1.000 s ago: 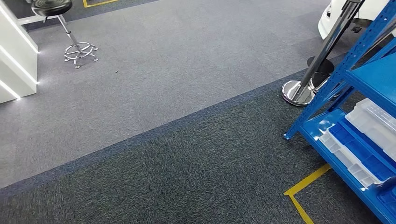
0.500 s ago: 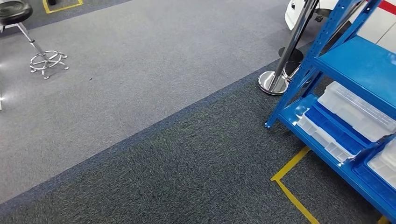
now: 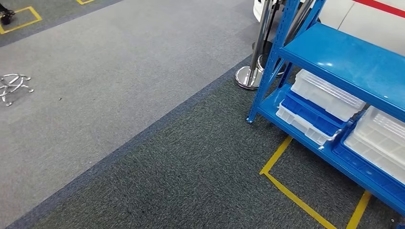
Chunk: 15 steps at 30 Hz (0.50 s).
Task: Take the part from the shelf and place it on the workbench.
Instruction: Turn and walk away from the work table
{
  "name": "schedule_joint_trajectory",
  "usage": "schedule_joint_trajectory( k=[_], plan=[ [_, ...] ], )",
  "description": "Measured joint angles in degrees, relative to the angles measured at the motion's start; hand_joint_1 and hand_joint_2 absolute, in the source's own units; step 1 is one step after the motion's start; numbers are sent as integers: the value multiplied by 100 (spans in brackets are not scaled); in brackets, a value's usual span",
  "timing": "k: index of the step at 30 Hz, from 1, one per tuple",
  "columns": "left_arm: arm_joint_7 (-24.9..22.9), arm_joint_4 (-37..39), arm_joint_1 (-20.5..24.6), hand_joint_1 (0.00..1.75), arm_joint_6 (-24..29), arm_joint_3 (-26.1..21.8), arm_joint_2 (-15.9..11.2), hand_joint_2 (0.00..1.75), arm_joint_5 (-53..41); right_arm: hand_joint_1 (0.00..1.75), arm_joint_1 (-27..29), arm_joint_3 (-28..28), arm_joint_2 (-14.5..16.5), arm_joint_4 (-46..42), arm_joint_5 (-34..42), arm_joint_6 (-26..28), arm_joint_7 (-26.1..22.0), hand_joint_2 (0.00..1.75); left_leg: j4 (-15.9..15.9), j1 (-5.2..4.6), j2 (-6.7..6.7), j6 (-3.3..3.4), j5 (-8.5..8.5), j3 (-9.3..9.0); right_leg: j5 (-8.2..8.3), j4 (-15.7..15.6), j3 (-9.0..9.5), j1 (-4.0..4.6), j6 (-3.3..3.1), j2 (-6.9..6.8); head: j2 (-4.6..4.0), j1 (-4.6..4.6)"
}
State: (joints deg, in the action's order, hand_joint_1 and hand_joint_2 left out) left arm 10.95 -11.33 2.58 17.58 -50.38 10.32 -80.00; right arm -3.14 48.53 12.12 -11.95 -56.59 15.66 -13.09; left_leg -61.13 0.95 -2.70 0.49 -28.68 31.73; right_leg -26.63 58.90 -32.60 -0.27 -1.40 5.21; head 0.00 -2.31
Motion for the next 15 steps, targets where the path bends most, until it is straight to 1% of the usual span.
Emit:
schedule_joint_trajectory(
  k=[1,2,3,4,5,6,7,8,9,10,11,12,13,14,15],
  plan=[
    [-4,-1,2,0,2,-1,-1,0,2,0,-2,-1,4,0,-8,-1,0,0,217,-6,-91,19,59,-87,5,5,-16,-5,27,57,0,-1],
    [-9,-1,8,0,3,-3,-2,0,5,0,1,-2,8,0,-18,-2,1,0,295,-15,-128,30,52,-119,14,3,-34,-16,66,108,0,0],
    [-12,-1,18,0,4,-3,-3,0,8,0,9,-3,7,0,-27,-3,2,0,326,-23,-83,40,62,-131,29,-9,-51,-27,110,164,0,1],
    [-13,-2,30,0,4,-4,2,0,11,0,19,-5,5,1,-35,-4,3,0,360,-13,-26,64,89,-150,35,-17,-57,-38,147,194,0,2],
    [-10,-2,35,0,4,-5,5,0,14,0,26,-7,4,1,-40,-5,5,0,409,-1,37,96,119,-173,1,20,-76,-32,180,135,0,-5],
    [-4,-2,37,0,3,-6,11,0,16,0,27,-11,3,2,-43,-5,6,0,460,14,110,126,150,-192,-95,153,-140,-23,205,15,0,-15],
    [1,-1,36,0,3,-7,19,0,17,0,21,-15,1,2,-46,-5,7,0,497,25,190,150,170,-206,-254,409,-257,-20,225,-147,0,-25],
    [5,-1,29,0,2,-7,21,0,18,0,15,-20,1,3,-48,-6,7,0,507,16,269,164,170,-211,-441,752,-426,-17,246,-310,0,-35],
    [7,0,19,0,1,-7,24,0,20,0,11,-23,1,3,-50,-7,7,0,504,11,356,169,163,-212,-603,1116,-607,-27,266,-399,0,-39],
    [5,1,9,0,0,-8,24,0,21,0,12,-25,1,4,-51,-8,7,0,499,7,441,170,152,-213,-681,1380,-737,-40,288,-443,0,-39],
    [1,0,1,0,-1,-9,24,0,23,0,18,-26,-1,4,-53,-9,7,0,491,6,519,166,138,-217,-644,1449,-771,-56,307,-470,0,-39],
    [-6,0,2,0,-1,-10,24,0,27,0,25,-26,-3,4,-56,-9,7,0,479,8,589,156,122,-223,-508,1304,-693,-73,321,-503,0,-39],
    [-19,0,8,0,-2,-10,25,0,30,0,31,-27,-7,4,-61,-10,7,0,462,10,647,139,100,-235,-307,965,-515,-85,329,-569,0,-39],
    [-32,-1,15,0,-3,-12,27,0,32,0,28,-30,-11,4,-68,-12,8,0,442,5,700,111,72,-248,-152,576,-314,-80,318,-698,0,-40],
    [-43,0,19,0,-5,-13,27,0,33,0,21,-33,-14,4,-77,-15,9,0,421,-7,745,75,41,-256,-44,260,-153,-71,291,-803,0,-40]
  ],
)
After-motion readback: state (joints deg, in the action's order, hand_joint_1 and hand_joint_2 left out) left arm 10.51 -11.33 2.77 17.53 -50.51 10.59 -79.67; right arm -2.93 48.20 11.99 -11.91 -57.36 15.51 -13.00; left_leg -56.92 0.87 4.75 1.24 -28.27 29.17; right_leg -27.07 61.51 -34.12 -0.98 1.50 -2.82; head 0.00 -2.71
